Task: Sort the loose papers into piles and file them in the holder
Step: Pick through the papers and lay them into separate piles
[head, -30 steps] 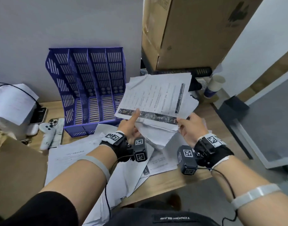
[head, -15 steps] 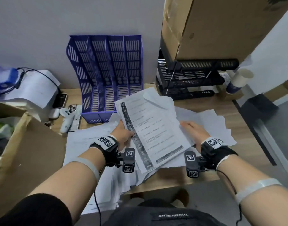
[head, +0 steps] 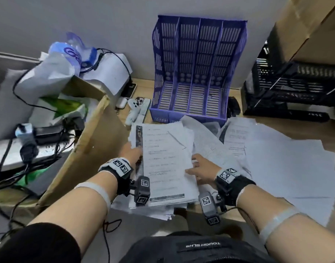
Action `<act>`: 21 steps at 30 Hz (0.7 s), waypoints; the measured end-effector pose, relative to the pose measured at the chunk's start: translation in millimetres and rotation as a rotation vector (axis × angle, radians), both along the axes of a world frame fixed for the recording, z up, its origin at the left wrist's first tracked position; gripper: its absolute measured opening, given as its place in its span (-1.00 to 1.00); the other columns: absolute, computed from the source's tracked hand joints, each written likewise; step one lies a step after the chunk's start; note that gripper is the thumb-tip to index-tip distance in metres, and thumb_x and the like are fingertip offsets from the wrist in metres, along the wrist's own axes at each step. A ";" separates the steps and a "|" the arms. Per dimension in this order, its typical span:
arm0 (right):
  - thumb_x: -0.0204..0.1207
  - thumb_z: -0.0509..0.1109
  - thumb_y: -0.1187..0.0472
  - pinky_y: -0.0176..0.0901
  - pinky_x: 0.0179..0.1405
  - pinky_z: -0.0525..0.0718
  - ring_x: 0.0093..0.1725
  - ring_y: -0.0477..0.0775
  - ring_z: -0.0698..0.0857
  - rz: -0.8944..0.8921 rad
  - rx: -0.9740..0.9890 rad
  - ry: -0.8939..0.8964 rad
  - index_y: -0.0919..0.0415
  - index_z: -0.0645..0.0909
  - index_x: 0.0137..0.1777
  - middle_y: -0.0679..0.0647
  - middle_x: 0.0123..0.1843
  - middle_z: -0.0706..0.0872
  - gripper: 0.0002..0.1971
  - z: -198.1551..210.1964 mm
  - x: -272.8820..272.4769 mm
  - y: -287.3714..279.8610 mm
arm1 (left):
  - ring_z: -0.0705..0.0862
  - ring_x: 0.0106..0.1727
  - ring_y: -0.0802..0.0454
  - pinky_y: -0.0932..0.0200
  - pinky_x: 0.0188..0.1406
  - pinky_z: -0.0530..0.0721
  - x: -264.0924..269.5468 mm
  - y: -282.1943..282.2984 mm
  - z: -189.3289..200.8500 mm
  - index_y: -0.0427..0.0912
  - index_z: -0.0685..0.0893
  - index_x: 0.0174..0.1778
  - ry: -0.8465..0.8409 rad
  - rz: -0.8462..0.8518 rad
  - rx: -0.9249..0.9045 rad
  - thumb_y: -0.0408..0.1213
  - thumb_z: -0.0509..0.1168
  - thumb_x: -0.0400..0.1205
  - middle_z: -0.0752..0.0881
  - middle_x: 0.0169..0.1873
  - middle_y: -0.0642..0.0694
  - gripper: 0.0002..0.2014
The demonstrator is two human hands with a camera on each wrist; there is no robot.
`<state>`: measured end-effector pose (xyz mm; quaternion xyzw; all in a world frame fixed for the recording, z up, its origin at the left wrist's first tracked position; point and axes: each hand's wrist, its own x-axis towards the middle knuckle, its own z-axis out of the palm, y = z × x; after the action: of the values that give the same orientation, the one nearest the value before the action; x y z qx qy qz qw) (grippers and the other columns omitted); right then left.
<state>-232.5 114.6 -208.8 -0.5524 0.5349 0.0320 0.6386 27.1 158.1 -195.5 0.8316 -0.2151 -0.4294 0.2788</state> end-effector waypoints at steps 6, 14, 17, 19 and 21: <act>0.49 0.48 0.22 0.17 0.22 0.67 0.24 0.19 0.68 -0.229 -0.066 -0.098 0.06 0.33 0.47 0.08 0.38 0.63 -0.41 3.9 -6.8 -17.6 | 0.62 0.38 -0.19 0.09 0.17 0.57 -3.7 -5.8 5.5 -0.18 0.42 0.51 0.197 -0.098 -0.149 -0.40 0.26 0.71 0.65 0.34 -0.22 -0.57; 0.51 0.34 0.52 0.28 0.22 0.67 0.23 0.28 0.69 -0.361 -0.055 -0.208 0.05 0.26 0.50 0.16 0.34 0.65 -0.36 -13.0 7.3 -8.9 | 0.63 -0.55 0.06 0.25 -0.50 0.56 4.1 8.7 -1.4 -0.27 0.64 -0.12 0.032 -0.398 0.171 -0.14 0.29 0.71 0.68 -0.34 -0.22 -0.75; 0.47 0.40 0.35 0.19 0.19 0.71 0.18 0.23 0.71 -0.080 -0.072 -0.076 0.11 0.32 0.48 0.19 0.27 0.69 -0.42 -17.1 12.9 -7.6 | 0.69 0.11 -0.07 0.06 0.16 0.61 16.4 6.1 -13.3 -0.12 0.63 0.25 -0.035 -0.455 0.053 -0.23 0.29 0.70 0.71 0.14 -0.07 -0.78; 0.50 0.37 0.28 -0.06 0.06 0.68 0.08 0.15 0.70 -0.026 -0.242 0.097 0.14 0.43 0.45 0.18 0.20 0.68 -0.50 -18.2 9.1 -14.5 | 0.58 0.15 -0.02 0.06 0.17 0.52 28.1 4.7 -28.2 -0.06 0.58 0.17 -0.092 -0.467 0.073 -0.09 0.34 0.62 0.64 0.10 -0.03 -0.75; 0.47 0.36 0.25 -0.04 0.20 0.58 0.25 0.20 0.58 -0.174 -0.479 0.347 0.11 0.47 0.43 0.22 0.33 0.56 -0.51 -18.6 -1.7 -30.5 | 0.57 0.20 -0.04 0.06 0.21 0.52 40.7 6.3 -42.0 -0.08 0.55 0.31 -0.153 -0.447 0.158 -0.06 0.34 0.58 0.62 0.23 0.01 -0.60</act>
<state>-234.2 84.1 -227.5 -0.6255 0.6737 -0.0558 0.3896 67.7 164.4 -237.5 0.8127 -0.3798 -0.4318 0.0942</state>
